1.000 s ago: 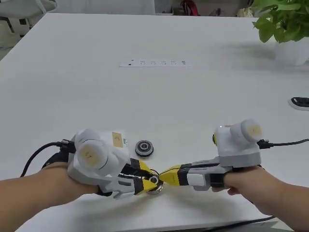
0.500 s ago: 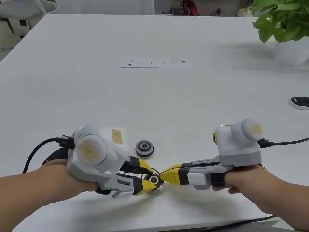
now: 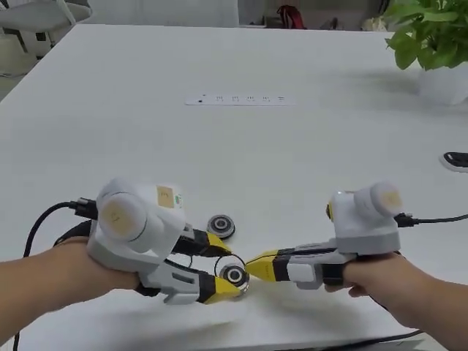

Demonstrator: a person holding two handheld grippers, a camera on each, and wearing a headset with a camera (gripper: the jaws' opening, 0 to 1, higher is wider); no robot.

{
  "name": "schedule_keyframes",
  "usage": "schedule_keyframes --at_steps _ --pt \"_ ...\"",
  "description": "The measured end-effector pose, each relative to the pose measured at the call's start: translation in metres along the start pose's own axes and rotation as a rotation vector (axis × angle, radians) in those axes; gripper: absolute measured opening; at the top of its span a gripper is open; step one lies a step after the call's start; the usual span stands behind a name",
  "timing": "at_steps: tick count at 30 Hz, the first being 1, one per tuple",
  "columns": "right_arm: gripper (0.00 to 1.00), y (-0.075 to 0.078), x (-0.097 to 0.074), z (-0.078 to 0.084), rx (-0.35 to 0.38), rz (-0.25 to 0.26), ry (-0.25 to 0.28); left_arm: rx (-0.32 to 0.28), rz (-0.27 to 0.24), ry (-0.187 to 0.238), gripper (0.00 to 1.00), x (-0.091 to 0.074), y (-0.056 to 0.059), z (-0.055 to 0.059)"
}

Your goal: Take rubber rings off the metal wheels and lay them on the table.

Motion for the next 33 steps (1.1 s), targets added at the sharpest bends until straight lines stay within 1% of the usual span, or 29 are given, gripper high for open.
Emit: schedule_keyframes --at_steps 3,4,8,11,16,19,22,25,28,33 --pt "0.00 -0.001 -0.001 0.000 0.001 -0.001 -0.001 -0.006 -0.004 0.016 0.35 -0.005 0.001 -0.003" --pt "0.00 -0.001 -0.001 0.000 0.001 -0.002 0.000 -0.035 -0.007 0.033 0.36 -0.006 0.001 -0.005" --pt "0.00 -0.001 -0.002 -0.001 0.000 -0.001 0.002 -0.021 -0.016 0.032 0.39 -0.010 0.000 -0.004" --pt "0.00 -0.002 -0.003 -0.003 0.000 -0.001 0.005 -0.033 -0.028 0.045 0.41 -0.015 -0.002 -0.006" --pt "0.00 -0.006 -0.004 -0.004 0.000 -0.009 0.009 -0.037 -0.039 0.055 0.45 -0.023 -0.003 -0.005" --pt "0.00 -0.008 -0.004 -0.005 -0.003 -0.014 0.009 -0.034 -0.053 0.060 0.47 -0.030 -0.004 -0.004" --pt "0.00 -0.009 -0.005 -0.005 -0.006 -0.014 0.008 -0.041 -0.066 0.077 0.49 -0.038 -0.006 -0.007" --pt "0.00 -0.010 -0.005 -0.006 -0.007 -0.016 0.008 -0.041 -0.081 0.087 0.53 -0.045 -0.007 -0.008" --pt "0.00 -0.011 -0.005 -0.007 -0.007 -0.019 0.010 -0.045 -0.091 0.089 0.57 -0.051 -0.008 -0.007" --pt "0.00 -0.016 -0.005 -0.011 -0.012 -0.030 0.011 -0.048 -0.108 0.089 0.61 -0.059 -0.008 -0.004"
Point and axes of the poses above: the centre of the closed fingertips' face, and the gripper's own axes: x roughly forward along the fingers, y roughly to its right, z roughly out of its underside, the point moved 1 cm from there along -x, roughly backward along the fingers, and after that the axes turned 8 degrees about x, right-handed, at the moved point
